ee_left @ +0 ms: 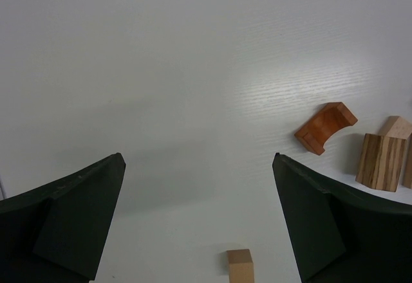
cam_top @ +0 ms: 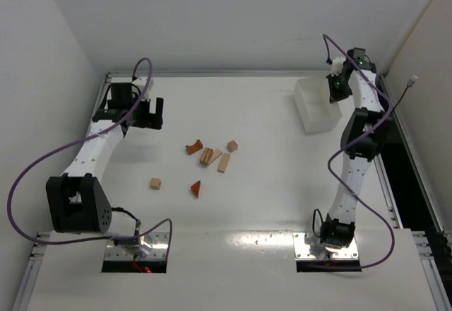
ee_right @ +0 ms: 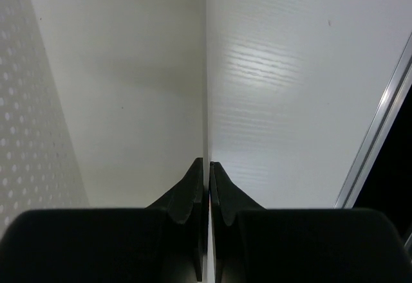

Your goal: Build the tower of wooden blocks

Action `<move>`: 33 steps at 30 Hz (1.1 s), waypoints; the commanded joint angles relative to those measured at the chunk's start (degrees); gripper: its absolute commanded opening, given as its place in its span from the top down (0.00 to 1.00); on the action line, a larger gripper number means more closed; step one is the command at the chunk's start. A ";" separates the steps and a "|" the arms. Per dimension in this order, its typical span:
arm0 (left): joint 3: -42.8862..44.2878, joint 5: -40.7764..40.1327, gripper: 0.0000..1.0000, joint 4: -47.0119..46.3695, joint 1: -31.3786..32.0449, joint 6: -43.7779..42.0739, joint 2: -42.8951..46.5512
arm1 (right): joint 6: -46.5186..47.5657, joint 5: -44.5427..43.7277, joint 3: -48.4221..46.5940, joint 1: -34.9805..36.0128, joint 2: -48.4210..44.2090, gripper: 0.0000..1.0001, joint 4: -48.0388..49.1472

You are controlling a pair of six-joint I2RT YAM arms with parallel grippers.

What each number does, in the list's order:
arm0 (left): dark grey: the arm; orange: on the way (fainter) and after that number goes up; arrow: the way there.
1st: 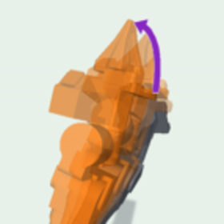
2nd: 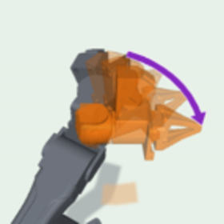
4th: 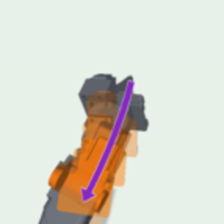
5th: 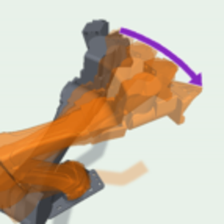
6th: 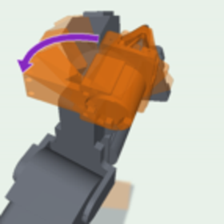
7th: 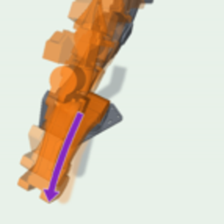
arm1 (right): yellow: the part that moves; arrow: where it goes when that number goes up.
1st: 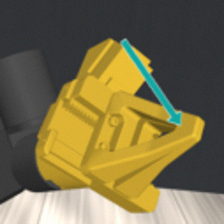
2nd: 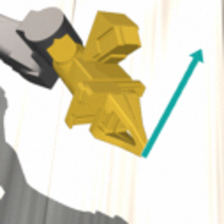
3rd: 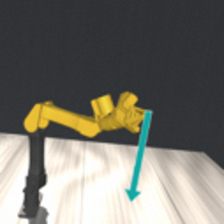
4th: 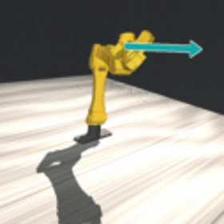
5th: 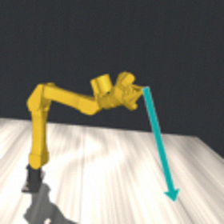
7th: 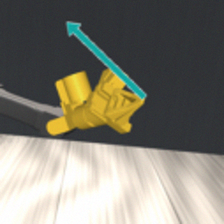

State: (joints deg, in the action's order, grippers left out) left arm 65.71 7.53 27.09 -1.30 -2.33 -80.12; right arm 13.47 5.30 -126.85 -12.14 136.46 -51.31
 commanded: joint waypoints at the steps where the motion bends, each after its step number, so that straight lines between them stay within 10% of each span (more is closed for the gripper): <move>1: 1.17 0.38 0.00 -1.16 -0.63 -0.48 -1.09 | 2.70 4.54 -3.58 -1.91 0.64 1.00 -0.28; 5: 1.17 0.38 0.00 -1.16 -0.63 -0.48 -1.62 | 5.42 4.54 -4.73 -3.77 3.10 1.00 -1.68; 8: 1.17 0.38 0.00 -1.16 -0.63 -0.48 -2.24 | 5.42 5.68 -4.20 -4.38 3.11 0.81 -2.30; 13: 1.70 0.38 0.00 -1.16 -0.63 0.04 -2.24 | 7.00 6.21 -3.50 -4.91 0.49 0.19 -2.30; 16: 1.18 0.38 0.00 -1.16 -0.63 0.56 -1.71 | 6.31 7.61 2.89 -4.91 -5.39 0.02 1.37; 24: -2.51 1.69 0.00 -2.22 -0.63 2.50 2.68 | 0.69 11.93 33.57 -3.50 -38.08 0.01 15.61; 33: -7.27 -2.34 0.01 1.99 15.35 -2.68 7.17 | 2.26 16.31 55.65 3.79 -61.76 0.06 13.18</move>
State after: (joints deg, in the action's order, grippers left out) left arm 59.46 6.11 27.51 9.39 -2.87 -74.46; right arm 15.88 17.91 -75.22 -9.85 72.25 -35.29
